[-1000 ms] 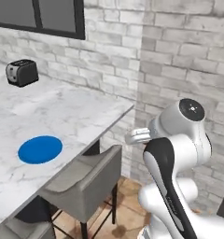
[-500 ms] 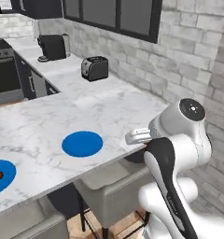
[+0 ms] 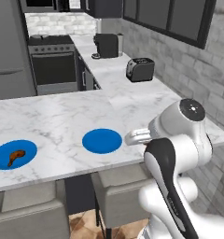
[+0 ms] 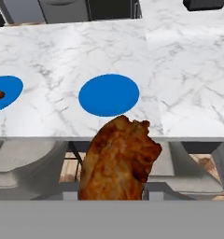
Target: Take the chicken drumsticks from the pan and place one on each plate on the dining counter.
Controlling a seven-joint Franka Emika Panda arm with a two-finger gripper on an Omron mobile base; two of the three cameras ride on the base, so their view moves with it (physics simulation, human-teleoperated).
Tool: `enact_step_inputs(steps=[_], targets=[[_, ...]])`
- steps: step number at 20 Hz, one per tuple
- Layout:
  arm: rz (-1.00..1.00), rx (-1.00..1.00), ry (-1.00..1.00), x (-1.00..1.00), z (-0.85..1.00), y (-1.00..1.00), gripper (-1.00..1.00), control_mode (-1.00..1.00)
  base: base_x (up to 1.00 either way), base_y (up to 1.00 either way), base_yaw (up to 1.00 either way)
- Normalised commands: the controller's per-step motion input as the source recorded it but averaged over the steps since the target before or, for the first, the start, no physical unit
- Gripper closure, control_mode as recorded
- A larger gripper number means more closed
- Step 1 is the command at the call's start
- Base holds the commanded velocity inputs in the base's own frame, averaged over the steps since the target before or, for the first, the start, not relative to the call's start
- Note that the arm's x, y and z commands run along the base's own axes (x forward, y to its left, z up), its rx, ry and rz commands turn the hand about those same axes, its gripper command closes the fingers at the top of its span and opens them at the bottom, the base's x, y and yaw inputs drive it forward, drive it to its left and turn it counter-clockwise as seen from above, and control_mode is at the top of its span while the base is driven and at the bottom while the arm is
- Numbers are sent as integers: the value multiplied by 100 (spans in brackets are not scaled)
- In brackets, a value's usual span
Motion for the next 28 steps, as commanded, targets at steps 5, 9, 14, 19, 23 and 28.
enact_step_inputs(steps=[5,9,14,19,23,28], targets=[[0,0,0,0,0,0,100,100,5,0,1],[0,0,0,0,0,0,100,100,0,0,0],[0,0,0,0,0,0,100,100,23,0,0],[0,0,0,79,-15,0,100,-100,0,0,0],[0,0,9,98,-31,3,100,-100,0,0,0],[0,0,12,94,-43,8,100,-100,0,0,0]])
